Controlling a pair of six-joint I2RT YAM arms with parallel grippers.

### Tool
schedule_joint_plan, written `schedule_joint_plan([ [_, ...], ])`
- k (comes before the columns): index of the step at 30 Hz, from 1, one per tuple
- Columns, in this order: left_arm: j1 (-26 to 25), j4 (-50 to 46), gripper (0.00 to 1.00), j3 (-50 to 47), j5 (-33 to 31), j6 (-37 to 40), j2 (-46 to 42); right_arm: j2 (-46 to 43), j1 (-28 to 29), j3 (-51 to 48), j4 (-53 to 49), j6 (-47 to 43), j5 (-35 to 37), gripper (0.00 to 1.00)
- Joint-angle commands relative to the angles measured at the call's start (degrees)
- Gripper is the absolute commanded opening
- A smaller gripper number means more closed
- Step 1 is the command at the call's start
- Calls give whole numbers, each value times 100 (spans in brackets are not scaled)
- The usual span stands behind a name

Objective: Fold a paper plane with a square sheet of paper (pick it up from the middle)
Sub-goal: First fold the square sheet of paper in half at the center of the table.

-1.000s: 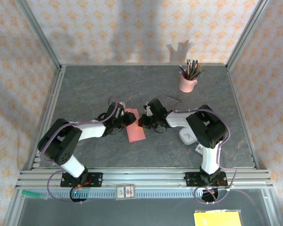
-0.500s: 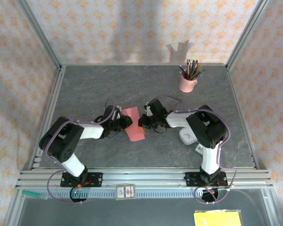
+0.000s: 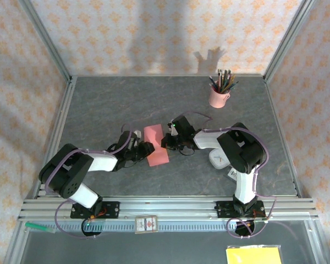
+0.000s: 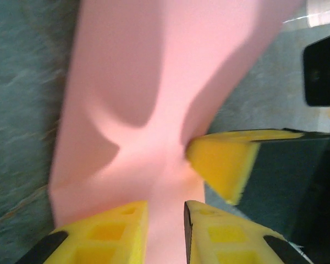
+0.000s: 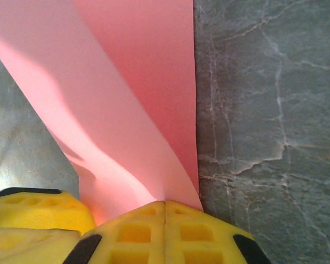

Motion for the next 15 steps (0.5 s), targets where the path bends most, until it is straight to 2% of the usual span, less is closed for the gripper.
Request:
schedule_joint_plan([
  [1,3,215,27,-88,-63,-3,138,462,23,-252,-775,-38,826,0],
  [9,-83,462,30,-236,205,-201,-440,442,25,-287,-766,-18,845,0],
  [15,-286,613,30,-404,255,-420,-516,446,23,-296,-769,-13,847,0],
])
